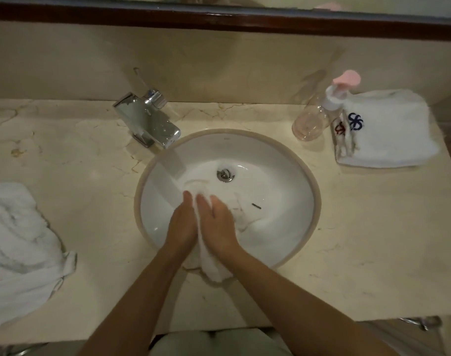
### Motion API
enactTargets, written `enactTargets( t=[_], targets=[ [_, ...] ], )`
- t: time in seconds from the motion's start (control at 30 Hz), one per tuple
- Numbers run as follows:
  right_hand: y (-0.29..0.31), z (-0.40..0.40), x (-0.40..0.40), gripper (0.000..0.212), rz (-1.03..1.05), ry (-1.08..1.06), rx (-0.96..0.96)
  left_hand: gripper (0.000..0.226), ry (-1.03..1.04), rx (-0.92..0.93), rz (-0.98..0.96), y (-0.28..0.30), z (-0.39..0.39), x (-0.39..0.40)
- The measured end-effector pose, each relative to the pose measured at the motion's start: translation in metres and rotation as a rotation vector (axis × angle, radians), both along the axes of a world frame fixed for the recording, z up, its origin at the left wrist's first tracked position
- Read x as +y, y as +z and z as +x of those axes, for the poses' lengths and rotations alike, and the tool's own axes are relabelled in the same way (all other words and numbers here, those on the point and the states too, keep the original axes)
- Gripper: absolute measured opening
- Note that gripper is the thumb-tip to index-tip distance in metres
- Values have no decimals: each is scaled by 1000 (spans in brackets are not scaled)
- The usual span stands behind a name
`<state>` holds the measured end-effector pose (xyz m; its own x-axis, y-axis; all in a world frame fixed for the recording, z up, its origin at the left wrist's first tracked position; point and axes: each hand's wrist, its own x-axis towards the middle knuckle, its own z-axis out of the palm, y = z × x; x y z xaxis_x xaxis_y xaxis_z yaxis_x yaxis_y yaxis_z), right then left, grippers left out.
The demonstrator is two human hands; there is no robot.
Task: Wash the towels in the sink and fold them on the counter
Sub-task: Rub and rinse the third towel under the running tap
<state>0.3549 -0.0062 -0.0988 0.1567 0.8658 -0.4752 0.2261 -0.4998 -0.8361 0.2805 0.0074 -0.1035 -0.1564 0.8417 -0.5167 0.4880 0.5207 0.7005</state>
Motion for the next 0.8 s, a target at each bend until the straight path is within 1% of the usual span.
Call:
enactTargets(
  t=[0.07, 0.1, 0.13, 0.17, 0.23, 0.27, 0.3, 0.33, 0.4, 0.47, 0.5, 0.53, 0.57, 0.6, 0.63, 0.67, 0.7, 0.73, 0.77, 0.8],
  targets=[
    [-10, 15, 28, 39, -143, -184, -89, 64, -53, 2, -8, 9, 14, -9],
    [-13, 22, 37, 39, -215, -249, -75, 64, -72, -13, -13, 16, 19, -15],
    [-13, 23, 37, 37, -243, -283, -43, 64, -75, -32, -38, 20, 17, -14],
    [-6, 19, 33, 36, -230, -263, -17, 66, -52, -47, -46, 21, 12, -7],
    [9, 1, 18, 35, -122, -102, -4, 68, 28, -36, -84, 17, -2, 20],
    [14, -5, 15, 34, -73, -58, 14, 61, 22, 7, -79, 13, -8, 28],
    [17, -5, 21, 33, -49, -92, -4, 50, -48, 54, -38, 13, -6, 29],
    [11, 0, 36, 33, -85, -191, -37, 43, -134, 98, -1, 20, 0, 23],
    [-1, 16, 63, 38, -198, -408, -2, 46, -244, 66, 136, 26, 14, 1],
    [-8, 36, 73, 36, -230, -618, 131, 47, -300, 39, 211, 37, 19, -10],
    [-12, 48, 74, 34, -236, -723, 248, 48, -300, 47, 224, 38, 17, -9],
    [-14, 59, 72, 31, -247, -818, 411, 45, -257, 52, 210, 36, 12, -7],
    [-14, 69, 69, 31, -292, -860, 603, 37, -139, 8, 155, 29, 4, -3],
    [-13, 78, 61, 32, -306, -849, 762, 23, 21, -90, 70, 26, -4, 1],
    [-11, 87, 51, 31, -291, -824, 877, 23, 201, -299, -7, 21, -12, 4],
    [-10, 94, 42, 27, -272, -788, 968, 32, 361, -582, -79, 21, -19, 2],
    [-7, 100, 34, 22, -255, -763, 1002, 37, 482, -863, -154, 18, -26, 0],
    [-3, 104, 28, 19, -241, -758, 1032, 41, 575, -1027, -228, 18, -30, -2],
    [5, 102, 23, 19, -224, -755, 1036, 43, 574, -1133, -298, 18, -32, -1],
    [9, 96, 18, 22, -199, -737, 1032, 43, 555, -1178, -366, 18, -30, -1]
  ],
)
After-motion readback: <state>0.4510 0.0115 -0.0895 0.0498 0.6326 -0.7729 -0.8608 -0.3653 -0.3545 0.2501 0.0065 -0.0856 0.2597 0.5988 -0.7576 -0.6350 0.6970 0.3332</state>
